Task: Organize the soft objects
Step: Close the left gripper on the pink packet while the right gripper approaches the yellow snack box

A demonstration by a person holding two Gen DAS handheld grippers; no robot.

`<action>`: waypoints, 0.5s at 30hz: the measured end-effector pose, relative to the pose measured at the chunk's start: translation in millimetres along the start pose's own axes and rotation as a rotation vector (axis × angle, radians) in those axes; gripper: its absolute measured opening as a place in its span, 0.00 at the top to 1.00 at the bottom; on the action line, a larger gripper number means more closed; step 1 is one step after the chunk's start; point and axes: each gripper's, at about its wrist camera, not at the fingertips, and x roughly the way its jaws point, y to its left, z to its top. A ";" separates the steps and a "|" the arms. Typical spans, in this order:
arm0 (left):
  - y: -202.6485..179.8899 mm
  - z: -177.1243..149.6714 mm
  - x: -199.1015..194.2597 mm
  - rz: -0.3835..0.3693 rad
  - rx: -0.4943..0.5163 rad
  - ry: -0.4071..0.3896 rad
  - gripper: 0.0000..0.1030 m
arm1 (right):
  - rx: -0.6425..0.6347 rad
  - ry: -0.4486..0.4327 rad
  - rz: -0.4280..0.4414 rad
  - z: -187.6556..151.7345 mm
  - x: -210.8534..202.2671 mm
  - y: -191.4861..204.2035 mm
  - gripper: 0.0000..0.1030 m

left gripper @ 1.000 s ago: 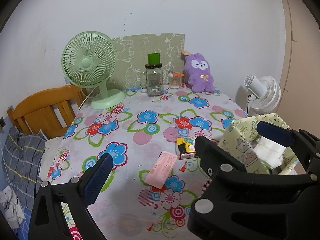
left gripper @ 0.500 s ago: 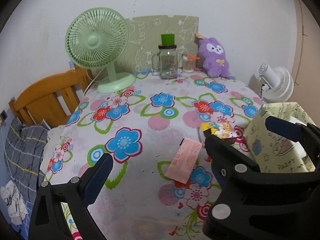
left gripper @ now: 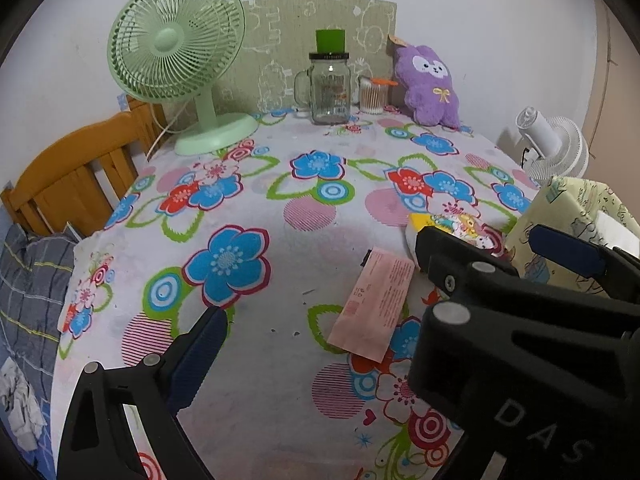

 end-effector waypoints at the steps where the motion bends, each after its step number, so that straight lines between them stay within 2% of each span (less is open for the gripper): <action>1: -0.4 -1.1 3.2 -0.003 0.002 0.008 0.06 | 0.004 0.005 -0.007 -1.2 3.2 -0.2 0.13; 9: -2.8 -3.4 22.8 -0.031 -0.001 0.045 0.11 | 0.040 0.044 -0.055 -10.7 24.5 -6.4 0.16; 15: -3.7 -2.6 36.4 -0.048 -0.017 0.066 0.20 | 0.062 0.078 -0.060 -17.9 36.9 -10.8 0.16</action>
